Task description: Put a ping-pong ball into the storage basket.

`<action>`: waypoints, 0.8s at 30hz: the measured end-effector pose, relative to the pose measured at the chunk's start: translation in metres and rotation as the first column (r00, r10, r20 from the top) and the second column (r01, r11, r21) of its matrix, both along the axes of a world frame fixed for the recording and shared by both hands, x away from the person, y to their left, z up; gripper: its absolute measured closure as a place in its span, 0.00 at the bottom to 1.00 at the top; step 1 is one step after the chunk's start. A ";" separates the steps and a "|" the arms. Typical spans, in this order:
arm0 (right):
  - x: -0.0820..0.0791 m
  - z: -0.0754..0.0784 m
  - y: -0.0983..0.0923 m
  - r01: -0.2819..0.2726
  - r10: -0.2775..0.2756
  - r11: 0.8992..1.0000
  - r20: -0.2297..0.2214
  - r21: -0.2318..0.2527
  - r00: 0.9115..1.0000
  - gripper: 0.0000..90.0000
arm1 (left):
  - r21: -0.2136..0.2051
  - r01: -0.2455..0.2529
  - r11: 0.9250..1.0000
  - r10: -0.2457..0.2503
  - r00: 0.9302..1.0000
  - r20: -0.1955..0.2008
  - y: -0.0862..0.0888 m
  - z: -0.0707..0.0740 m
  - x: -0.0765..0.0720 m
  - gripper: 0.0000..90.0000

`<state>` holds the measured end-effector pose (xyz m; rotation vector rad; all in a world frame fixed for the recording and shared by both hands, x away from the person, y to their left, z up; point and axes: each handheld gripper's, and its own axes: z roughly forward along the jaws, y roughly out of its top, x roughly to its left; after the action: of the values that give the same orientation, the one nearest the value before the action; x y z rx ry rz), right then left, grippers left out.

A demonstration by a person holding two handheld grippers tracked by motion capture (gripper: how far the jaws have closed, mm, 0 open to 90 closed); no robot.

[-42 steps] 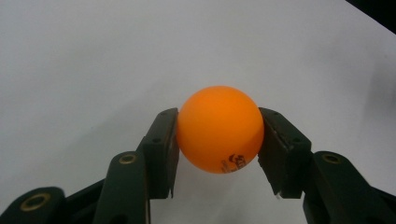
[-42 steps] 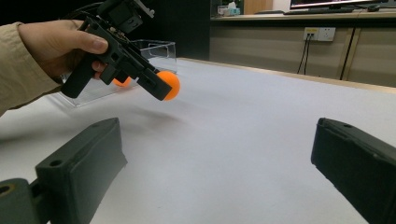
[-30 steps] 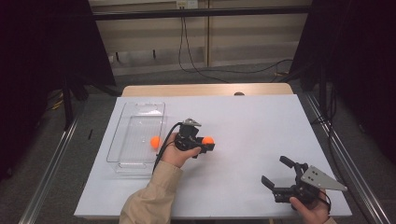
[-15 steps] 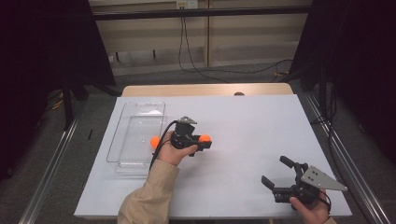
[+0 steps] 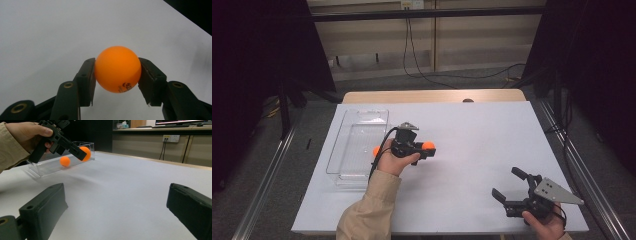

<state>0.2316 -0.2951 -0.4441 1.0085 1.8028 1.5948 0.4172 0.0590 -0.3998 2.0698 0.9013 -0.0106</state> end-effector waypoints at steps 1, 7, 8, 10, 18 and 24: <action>0.000 0.000 0.000 0.000 0.000 1.000 0.001 -0.001 1.000 0.02 | -0.003 -0.002 1.000 0.002 1.000 -0.001 0.001 0.000 0.000 0.56; 0.000 0.000 0.000 0.000 0.000 1.000 0.000 -0.001 1.000 0.02 | 0.002 -0.020 1.000 0.020 1.000 -0.001 0.005 0.002 0.002 0.56; 0.000 0.000 0.000 -0.001 0.001 1.000 0.001 -0.001 1.000 0.02 | 0.004 -0.017 1.000 0.017 1.000 -0.001 0.006 0.003 0.002 0.56; 0.000 0.000 0.000 0.000 0.000 1.000 0.001 0.000 1.000 0.02 | 0.002 -0.028 1.000 0.028 1.000 0.003 0.007 0.005 0.002 0.56; 0.000 0.000 0.000 -0.001 0.001 1.000 0.000 0.000 1.000 0.02 | -0.002 -0.042 0.999 0.042 0.999 0.006 0.013 0.009 0.003 0.56; 0.000 0.000 0.000 -0.002 0.002 1.000 0.001 0.000 1.000 0.02 | 0.006 -0.045 0.999 0.045 0.999 0.009 0.017 0.011 0.004 0.56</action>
<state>0.2319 -0.2951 -0.4443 1.0068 1.8038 1.5961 0.4210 0.0755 -0.3888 2.0537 0.9429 0.0253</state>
